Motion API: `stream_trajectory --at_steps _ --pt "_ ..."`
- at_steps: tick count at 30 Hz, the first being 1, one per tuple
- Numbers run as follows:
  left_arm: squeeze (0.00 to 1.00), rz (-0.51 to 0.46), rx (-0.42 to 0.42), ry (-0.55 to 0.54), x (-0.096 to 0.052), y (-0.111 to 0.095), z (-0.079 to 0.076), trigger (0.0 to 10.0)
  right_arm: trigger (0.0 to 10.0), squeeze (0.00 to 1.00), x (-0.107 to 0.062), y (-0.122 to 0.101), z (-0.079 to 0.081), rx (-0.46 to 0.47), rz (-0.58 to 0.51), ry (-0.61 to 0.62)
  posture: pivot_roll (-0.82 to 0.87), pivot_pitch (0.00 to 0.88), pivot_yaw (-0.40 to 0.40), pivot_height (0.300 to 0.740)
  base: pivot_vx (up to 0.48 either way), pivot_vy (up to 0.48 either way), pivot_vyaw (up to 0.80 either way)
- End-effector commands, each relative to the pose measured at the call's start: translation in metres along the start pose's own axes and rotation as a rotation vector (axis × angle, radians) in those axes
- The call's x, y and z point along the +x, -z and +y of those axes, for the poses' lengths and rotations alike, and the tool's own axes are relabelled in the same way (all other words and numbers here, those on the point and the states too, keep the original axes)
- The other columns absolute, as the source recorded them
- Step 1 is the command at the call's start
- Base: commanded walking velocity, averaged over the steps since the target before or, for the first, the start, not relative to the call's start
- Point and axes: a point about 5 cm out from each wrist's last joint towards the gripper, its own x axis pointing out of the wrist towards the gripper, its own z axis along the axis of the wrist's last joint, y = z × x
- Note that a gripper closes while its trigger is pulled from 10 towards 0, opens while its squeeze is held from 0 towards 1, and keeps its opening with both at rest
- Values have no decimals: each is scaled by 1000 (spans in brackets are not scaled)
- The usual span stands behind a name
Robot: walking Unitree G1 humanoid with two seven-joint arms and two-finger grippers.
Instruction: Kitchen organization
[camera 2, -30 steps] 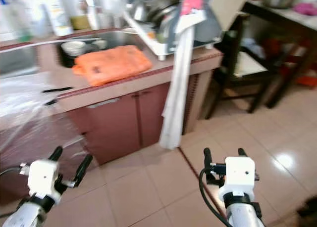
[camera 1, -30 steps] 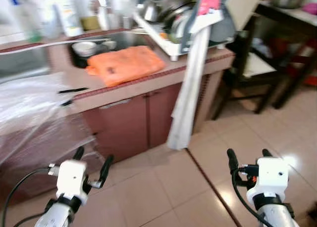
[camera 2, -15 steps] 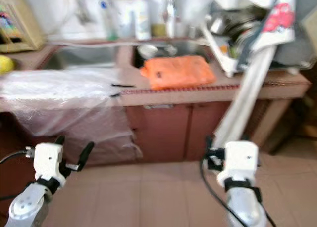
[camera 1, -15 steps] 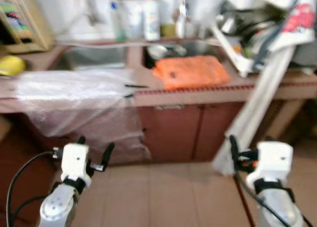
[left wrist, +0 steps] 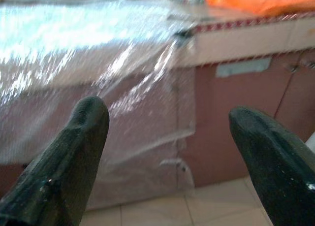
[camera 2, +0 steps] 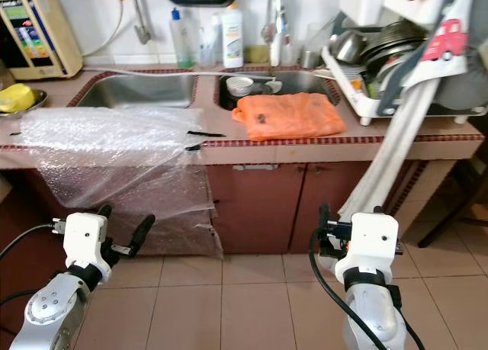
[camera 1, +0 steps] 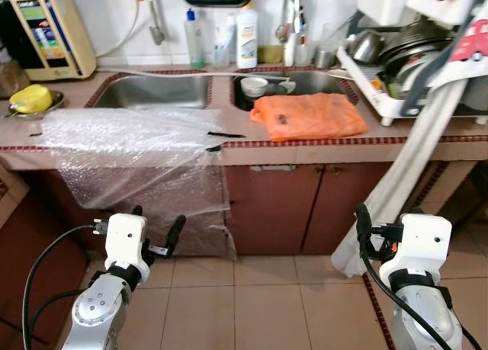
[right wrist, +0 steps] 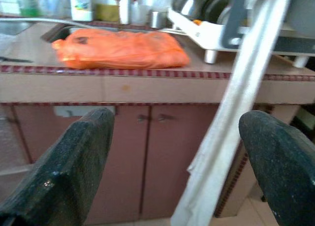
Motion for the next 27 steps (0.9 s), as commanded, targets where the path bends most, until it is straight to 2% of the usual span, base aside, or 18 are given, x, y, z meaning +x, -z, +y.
stream_trajectory --at_steps 1,6,9,12,19,27 --pt "0 4 -4 -9 1 2 5 10000 10000 0 1 -5 3 -6 -27 0 -30 16 28 740 0 311 0" --pt "0 11 -8 -14 2 3 7 10000 10000 0 2 -6 4 10 -40 -3 -28 17 30 740 0 310 0" --pt "0 15 -7 -12 2 4 8 10000 10000 0 2 -7 5 -13 -47 10 -28 17 30 740 0 326 0" --pt "0 15 -5 -10 2 5 8 10000 10000 0 1 -4 6 -3 -8 20 -26 15 34 740 0 345 0" --pt "0 24 -5 -4 4 9 9 10000 10000 0 0 -4 7 24 -22 -22 -28 9 40 740 0 480 0" --pt "0 23 3 -3 6 10 11 10000 10000 0 1 -6 9 24 -26 -17 -21 0 38 740 0 480 0"
